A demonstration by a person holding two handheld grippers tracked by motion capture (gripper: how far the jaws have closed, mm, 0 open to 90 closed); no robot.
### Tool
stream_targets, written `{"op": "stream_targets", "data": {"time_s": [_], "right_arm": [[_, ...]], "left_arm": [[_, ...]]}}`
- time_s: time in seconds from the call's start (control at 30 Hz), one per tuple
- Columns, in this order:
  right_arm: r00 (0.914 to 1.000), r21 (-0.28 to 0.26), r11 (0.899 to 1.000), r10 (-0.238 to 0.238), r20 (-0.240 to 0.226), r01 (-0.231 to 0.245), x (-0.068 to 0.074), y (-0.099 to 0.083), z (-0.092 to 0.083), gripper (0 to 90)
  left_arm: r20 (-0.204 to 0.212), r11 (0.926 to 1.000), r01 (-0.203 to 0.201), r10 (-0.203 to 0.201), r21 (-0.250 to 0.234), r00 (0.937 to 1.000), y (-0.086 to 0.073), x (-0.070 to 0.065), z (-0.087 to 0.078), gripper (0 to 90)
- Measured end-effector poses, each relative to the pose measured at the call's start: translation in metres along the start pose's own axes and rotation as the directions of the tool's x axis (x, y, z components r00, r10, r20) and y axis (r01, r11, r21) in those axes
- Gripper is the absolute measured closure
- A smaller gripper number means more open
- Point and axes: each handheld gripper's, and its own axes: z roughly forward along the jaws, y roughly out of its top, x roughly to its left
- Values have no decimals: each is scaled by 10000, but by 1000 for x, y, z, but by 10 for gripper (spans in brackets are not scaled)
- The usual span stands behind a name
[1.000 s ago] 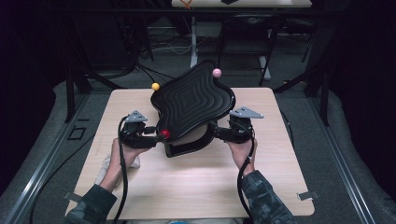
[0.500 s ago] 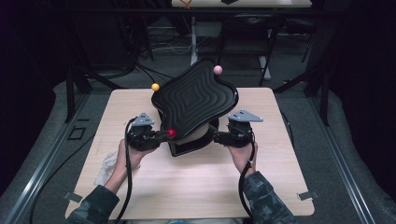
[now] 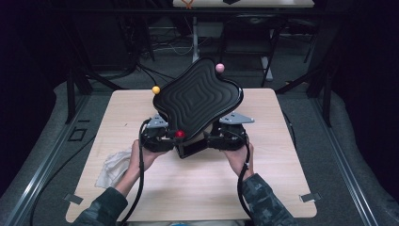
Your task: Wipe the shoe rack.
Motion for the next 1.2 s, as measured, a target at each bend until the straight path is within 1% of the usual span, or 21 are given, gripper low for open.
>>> {"op": "stream_targets", "data": {"time_s": [0.1,0.17,0.2,0.27,0.3,0.33,0.4,0.47,0.53,0.57,0.6,0.63,0.67,0.7,0.8,0.9,0.93,1.0,1.07,1.13,1.2], "right_arm": [[9998,137,9998,-154,-124,156,4,1,0,205],[9992,189,9996,-205,-352,211,6,2,1,204],[9990,218,9994,-263,-366,272,8,3,2,202],[9951,191,9993,-311,-934,331,11,3,4,196],[9970,372,9980,-491,-605,514,14,4,5,190],[9903,241,9985,-446,-1317,482,15,4,9,182],[9951,491,9967,-602,-788,642,22,5,11,169],[9918,494,9964,-631,-1110,689,28,6,16,167],[9928,659,9935,-876,-817,931,36,8,20,182],[9882,511,9943,-865,-1265,936,38,7,23,198],[9900,659,9920,-1010,-985,1077,42,8,24,213],[9792,427,9936,-949,-1794,1041,42,8,28,238],[9883,798,9890,-1164,-985,1245,47,8,28,267],[9829,697,9901,-1107,-1468,1220,48,8,31,289],[9776,636,9892,-1192,-1736,1319,55,9,38,403],[9769,543,9873,-1386,-1627,1492,62,11,41,479],[9805,686,9857,-1437,-1338,1538,64,12,42,491],[9758,634,9878,-1293,-1762,1423,65,13,48,516],[9756,731,9862,-1342,-1736,1487,67,14,51,518],[9811,967,9851,-1270,-1462,1420,68,14,57,535],[9803,972,9863,-1169,-1589,1334,67,13,63,556]], "left_arm": [[-54,9998,-180,180,-13,9998,0,-1,-6,588],[-352,9998,-170,167,-82,9992,-2,4,-15,504],[-437,9999,-77,74,-65,9990,-4,8,-21,431],[-752,9996,247,-257,-154,9968,-10,17,-32,341],[-803,9991,410,-417,-115,9959,-14,24,-37,289],[-884,9980,634,-635,-41,9941,-17,29,-41,238],[-1146,9962,863,-865,-68,9896,-25,39,-50,184],[-1167,9933,1152,-1136,68,9866,-32,48,-58,142],[-1458,9922,1243,-1211,129,9819,-38,53,-66,100],[-1620,9915,1297,-1264,96,9787,-41,56,-70,83],[-1744,9903,1387,-1352,79,9753,-44,59,-73,75],[-1868,9888,1494,-1460,45,9715,-46,62,-76,61],[-1980,9870,1605,-1578,-22,9674,-47,65,-78,52],[-2057,9856,1690,-1664,-53,9644,-48,68,-80,46],[-2197,9800,1985,-1961,-114,9556,-52,74,-82,46],[-2257,9798,1999,-1942,27,9546,-53,76,-80,48],[-2282,9798,1997,-1931,56,9543,-53,76,-79,50],[-2292,9796,2010,-1940,72,9539,-53,76,-79,50],[-2299,9803,1974,-1899,95,9545,-53,75,-79,51],[-2323,9801,1982,-1902,112,9539,-54,76,-79,54],[-2320,9792,2025,-1940,129,9532,-55,77,-79,52]]}}
